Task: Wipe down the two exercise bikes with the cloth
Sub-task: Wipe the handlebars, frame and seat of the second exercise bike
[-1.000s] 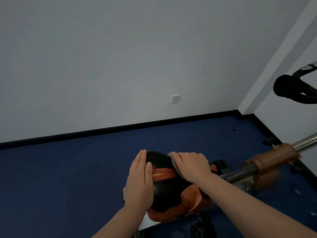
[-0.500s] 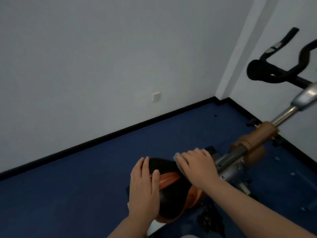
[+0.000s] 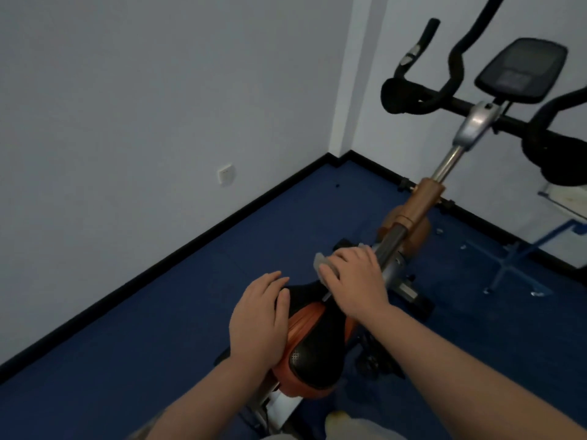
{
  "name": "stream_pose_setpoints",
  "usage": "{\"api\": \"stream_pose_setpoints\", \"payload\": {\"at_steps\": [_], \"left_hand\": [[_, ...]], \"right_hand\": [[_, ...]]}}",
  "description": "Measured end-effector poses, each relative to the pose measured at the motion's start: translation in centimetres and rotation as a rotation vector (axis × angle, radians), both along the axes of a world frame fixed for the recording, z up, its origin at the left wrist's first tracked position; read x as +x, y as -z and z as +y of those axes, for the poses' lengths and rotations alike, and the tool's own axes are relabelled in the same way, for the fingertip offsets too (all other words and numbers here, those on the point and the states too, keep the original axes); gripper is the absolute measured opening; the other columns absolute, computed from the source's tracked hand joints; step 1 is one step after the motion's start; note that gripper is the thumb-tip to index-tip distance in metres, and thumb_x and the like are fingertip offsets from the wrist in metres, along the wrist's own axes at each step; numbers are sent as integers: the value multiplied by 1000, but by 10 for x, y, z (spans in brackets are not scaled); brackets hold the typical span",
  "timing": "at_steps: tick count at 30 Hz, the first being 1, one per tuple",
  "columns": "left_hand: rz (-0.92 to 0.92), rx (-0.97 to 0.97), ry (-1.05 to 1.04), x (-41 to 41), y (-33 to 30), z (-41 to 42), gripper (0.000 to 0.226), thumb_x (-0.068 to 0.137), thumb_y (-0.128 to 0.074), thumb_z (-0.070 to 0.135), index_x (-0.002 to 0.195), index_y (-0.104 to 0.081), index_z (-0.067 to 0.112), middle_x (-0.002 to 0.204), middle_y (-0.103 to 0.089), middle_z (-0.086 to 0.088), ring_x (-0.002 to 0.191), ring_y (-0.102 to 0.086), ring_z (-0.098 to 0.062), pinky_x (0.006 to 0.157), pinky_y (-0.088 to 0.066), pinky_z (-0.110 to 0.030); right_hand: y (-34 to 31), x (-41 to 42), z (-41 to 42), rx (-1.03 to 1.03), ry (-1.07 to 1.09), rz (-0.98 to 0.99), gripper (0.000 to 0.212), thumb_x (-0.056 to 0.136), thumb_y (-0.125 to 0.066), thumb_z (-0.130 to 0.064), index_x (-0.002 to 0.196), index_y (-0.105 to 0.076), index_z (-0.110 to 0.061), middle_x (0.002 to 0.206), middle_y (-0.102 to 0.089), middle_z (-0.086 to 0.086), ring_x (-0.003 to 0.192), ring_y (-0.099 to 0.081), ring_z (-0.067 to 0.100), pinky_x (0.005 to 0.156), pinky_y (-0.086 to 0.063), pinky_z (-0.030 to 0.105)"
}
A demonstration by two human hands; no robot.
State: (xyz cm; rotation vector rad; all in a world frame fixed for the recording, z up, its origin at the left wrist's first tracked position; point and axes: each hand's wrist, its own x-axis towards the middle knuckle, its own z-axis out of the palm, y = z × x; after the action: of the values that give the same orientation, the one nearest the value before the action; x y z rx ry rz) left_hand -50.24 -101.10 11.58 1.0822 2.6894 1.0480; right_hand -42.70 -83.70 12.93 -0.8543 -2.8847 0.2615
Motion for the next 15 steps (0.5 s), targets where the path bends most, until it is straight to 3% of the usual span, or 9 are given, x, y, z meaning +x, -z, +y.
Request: {"api": "stream_pose_setpoints", "payload": {"at_steps": [3, 7, 11, 15], "left_hand": [[-17, 31, 37, 0, 3, -5, 35, 101, -37, 32, 122, -64, 23, 122, -63, 10, 114, -52, -3, 96, -35, -17], [-80, 116, 66, -3, 2, -6, 43, 97, -29, 37, 116, -65, 24, 110, -65, 12, 102, -54, 0, 88, -41, -20], [-98, 175, 108, -5, 0, -9, 48, 102, -24, 38, 119, -65, 18, 113, -66, 6, 105, -55, -5, 91, -39, -19], [-110, 163, 243, -12, 4, -20, 52, 97, -27, 39, 130, -59, 14, 127, -60, 5, 116, -49, -1, 100, -31, -14]], "right_hand": [[10, 11, -40, -35, 82, -37, 56, 98, -14, -50, 144, -40, -29, 154, -31, -5, 146, -14, 16, 120, -4, 44], [15, 42, -95, -199, 37, 10, 62, 91, 3, -58, 151, 4, -40, 159, 8, -18, 143, 21, 3, 119, 8, 35], [2, 40, -82, -167, 23, -24, 57, 99, -9, -54, 153, 2, -36, 161, 7, -15, 145, 18, 4, 119, 9, 31], [-6, 30, -95, -174, 169, -46, 57, 103, -19, -45, 154, 1, -30, 162, 6, -8, 147, 12, 12, 121, 6, 36]]}}
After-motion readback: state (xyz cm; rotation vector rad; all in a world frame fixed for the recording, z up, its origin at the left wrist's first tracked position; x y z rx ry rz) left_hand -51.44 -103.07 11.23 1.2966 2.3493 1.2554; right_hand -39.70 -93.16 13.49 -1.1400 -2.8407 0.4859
